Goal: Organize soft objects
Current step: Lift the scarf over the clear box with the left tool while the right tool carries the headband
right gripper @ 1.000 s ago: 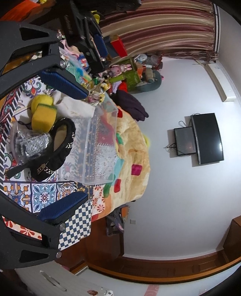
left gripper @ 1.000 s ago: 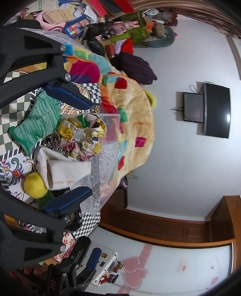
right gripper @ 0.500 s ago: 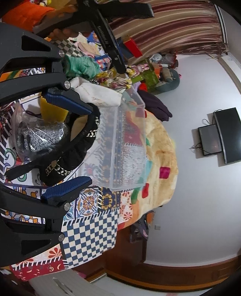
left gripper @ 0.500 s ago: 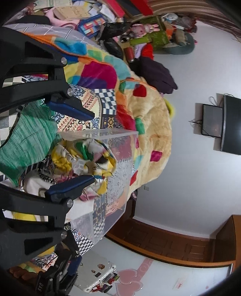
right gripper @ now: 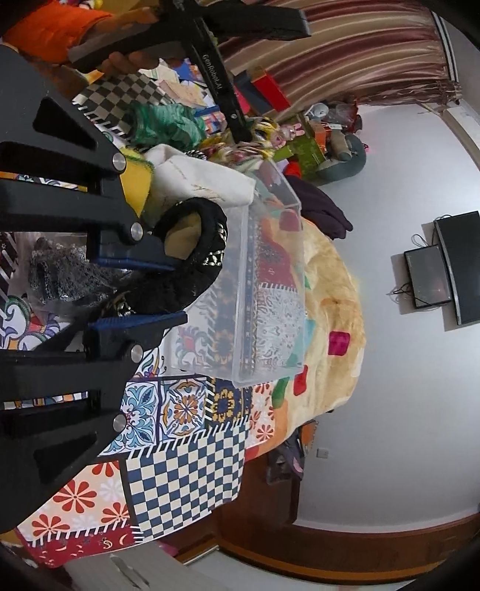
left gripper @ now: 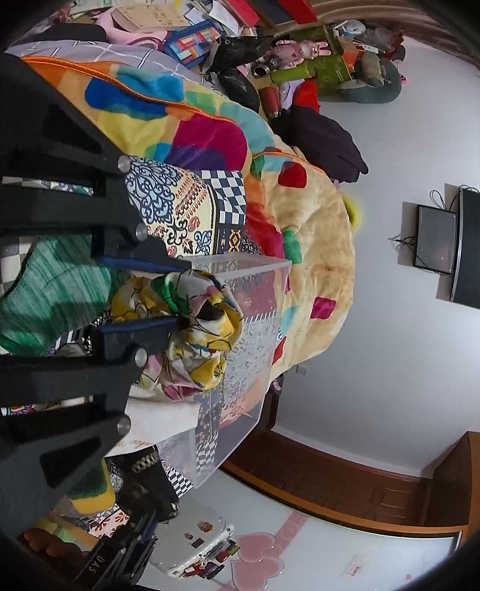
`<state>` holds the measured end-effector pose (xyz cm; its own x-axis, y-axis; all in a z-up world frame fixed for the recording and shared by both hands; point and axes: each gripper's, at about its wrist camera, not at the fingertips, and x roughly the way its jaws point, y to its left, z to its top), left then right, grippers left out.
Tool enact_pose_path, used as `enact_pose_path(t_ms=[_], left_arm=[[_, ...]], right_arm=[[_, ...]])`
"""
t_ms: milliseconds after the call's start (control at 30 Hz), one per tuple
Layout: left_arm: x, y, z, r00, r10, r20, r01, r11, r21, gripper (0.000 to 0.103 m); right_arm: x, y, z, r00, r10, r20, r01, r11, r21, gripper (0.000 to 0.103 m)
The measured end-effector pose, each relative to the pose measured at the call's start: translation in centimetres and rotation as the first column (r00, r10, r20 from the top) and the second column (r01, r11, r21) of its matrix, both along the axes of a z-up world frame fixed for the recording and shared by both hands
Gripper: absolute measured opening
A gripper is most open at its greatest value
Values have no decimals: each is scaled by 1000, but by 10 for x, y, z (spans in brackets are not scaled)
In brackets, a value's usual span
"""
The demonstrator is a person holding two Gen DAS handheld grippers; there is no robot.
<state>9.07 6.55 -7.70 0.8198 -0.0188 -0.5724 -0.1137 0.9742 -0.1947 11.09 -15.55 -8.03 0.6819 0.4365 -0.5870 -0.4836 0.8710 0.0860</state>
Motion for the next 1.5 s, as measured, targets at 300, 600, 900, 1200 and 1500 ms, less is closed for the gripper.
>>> enact_pose_path(t_ms=[300, 600, 900, 1200, 1500], left_arm=[[-18, -1, 18, 998, -1, 68, -1, 999, 34, 7], [-27, -6, 52, 987, -21, 157, 12, 998, 61, 7], [-3, -8, 72, 982, -50, 183, 36, 996, 78, 7], [45, -11, 55, 993, -96, 63, 89, 991, 102, 7], [83, -24, 30, 988, -139, -66, 146, 983, 112, 7]], right_arm=[[-13, -7, 24, 998, -14, 66, 9, 997, 78, 16], [-16, -8, 53, 989, -32, 145, 17, 995, 103, 16], [4, 0, 73, 975, -58, 214, 36, 994, 105, 16], [39, 9, 66, 983, -58, 177, 49, 997, 56, 16], [65, 20, 43, 995, -46, 84, 50, 998, -49, 16]])
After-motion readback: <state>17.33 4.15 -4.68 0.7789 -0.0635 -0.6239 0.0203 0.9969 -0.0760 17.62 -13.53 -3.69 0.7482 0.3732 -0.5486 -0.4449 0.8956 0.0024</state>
